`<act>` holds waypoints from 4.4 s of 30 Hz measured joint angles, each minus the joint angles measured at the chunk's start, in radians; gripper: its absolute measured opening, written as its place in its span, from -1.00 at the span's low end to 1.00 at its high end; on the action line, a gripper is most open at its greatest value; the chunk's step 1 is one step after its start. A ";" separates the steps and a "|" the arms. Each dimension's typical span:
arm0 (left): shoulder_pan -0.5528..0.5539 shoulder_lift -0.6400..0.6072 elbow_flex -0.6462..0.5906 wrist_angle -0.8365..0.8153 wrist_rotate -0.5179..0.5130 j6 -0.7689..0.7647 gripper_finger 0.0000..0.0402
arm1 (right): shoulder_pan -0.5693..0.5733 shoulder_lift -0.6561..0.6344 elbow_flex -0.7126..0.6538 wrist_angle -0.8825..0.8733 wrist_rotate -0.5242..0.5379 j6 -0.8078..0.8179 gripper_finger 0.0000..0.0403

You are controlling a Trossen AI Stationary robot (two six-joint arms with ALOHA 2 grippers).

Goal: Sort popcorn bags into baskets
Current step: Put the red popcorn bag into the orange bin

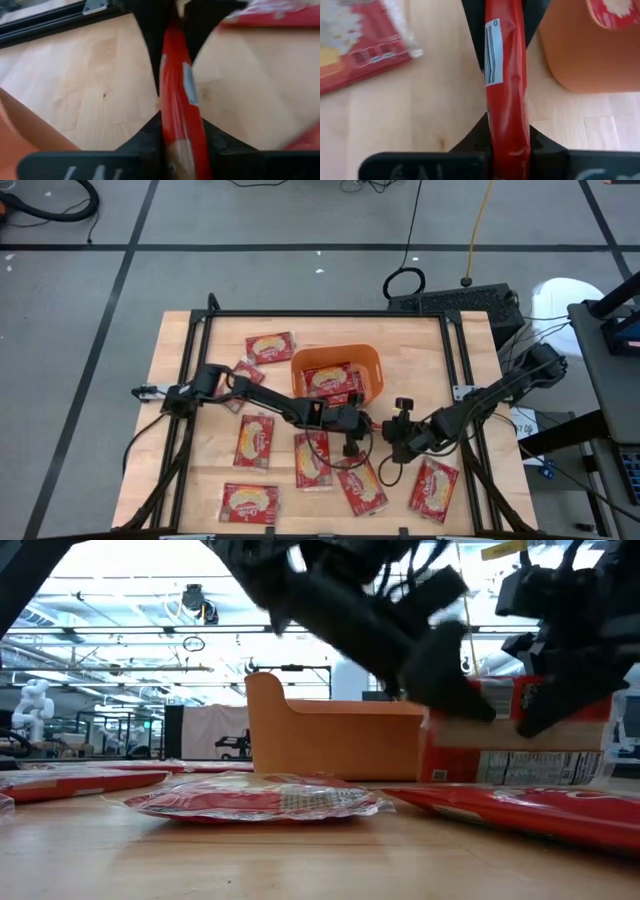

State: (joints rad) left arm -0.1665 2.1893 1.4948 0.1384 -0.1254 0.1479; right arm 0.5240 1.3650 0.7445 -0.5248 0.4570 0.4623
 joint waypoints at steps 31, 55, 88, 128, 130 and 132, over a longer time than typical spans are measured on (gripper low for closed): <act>0.034 -1.135 -0.886 -0.061 -0.410 -0.304 -0.33 | -0.049 -0.068 0.177 0.579 0.439 -1.622 -0.85; 0.116 -1.171 -0.998 0.120 -0.409 -0.194 -0.33 | -0.366 0.178 0.177 0.853 0.401 -1.775 -0.85; 0.115 -1.171 -0.998 0.123 -0.405 -0.181 -0.33 | -0.358 0.216 0.340 0.544 0.277 -1.100 -0.85; 0.086 -1.170 -0.998 0.116 -0.367 -0.183 -0.33 | -0.505 0.422 0.459 0.208 0.035 -0.876 -0.52; 0.086 -1.170 -0.998 0.115 -0.367 -0.183 -0.33 | -0.505 0.421 0.459 0.209 0.013 -0.868 -0.45; 0.086 -1.170 -0.998 0.114 -0.366 -0.187 -0.33 | -0.505 0.416 0.459 0.200 0.011 -0.867 -0.39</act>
State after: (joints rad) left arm -0.0807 1.0191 0.4965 0.2525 -0.4918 -0.0392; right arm 0.0189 1.7807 1.2034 -0.3248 0.4675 -0.4046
